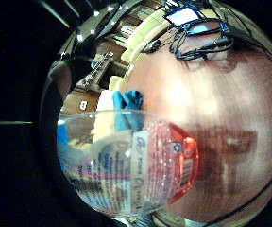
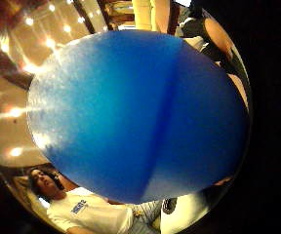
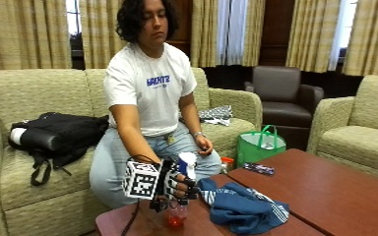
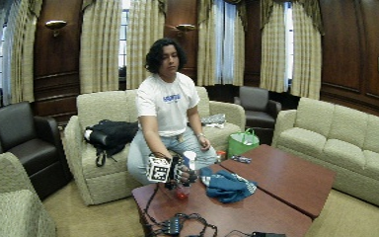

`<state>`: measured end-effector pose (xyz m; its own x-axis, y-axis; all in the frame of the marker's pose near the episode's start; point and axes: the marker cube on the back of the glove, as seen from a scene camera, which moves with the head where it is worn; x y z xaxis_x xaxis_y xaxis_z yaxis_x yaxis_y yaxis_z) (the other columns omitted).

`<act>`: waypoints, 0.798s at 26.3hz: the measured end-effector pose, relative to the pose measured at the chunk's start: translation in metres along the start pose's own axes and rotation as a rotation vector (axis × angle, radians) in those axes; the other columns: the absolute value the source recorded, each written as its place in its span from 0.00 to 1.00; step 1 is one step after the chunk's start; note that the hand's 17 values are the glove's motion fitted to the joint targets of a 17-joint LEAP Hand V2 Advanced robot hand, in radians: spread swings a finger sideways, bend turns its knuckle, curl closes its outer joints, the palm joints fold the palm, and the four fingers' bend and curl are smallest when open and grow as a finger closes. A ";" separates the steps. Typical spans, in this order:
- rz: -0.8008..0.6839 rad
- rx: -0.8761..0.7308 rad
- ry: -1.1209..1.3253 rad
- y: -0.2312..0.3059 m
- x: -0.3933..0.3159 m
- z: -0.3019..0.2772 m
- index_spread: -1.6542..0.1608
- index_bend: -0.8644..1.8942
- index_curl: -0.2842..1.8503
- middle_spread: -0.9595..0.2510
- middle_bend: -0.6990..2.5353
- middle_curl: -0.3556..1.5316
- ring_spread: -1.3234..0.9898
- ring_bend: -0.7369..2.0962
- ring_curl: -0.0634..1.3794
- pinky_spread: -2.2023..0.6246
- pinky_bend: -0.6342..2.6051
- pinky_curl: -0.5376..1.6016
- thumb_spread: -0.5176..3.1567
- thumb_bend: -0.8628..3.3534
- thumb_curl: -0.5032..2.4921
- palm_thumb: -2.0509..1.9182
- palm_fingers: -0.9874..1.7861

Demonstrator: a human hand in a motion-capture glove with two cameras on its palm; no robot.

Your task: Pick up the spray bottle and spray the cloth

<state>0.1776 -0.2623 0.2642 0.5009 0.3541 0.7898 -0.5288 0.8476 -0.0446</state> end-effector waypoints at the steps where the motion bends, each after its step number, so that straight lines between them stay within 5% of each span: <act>1: 0.000 0.007 0.003 -0.002 0.001 0.001 0.70 0.35 0.24 0.64 0.30 0.40 0.49 0.43 0.31 0.79 0.26 0.41 0.39 0.20 0.28 0.70 0.63; 21: 0.082 -0.020 -0.032 -0.030 0.006 0.005 0.73 0.37 0.23 0.65 0.30 0.40 0.48 0.46 0.31 0.77 0.25 0.41 0.39 0.20 0.28 0.69 0.71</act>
<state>0.1936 -0.2878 0.2733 0.4344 0.4099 0.8021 -0.5531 0.8242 -0.1216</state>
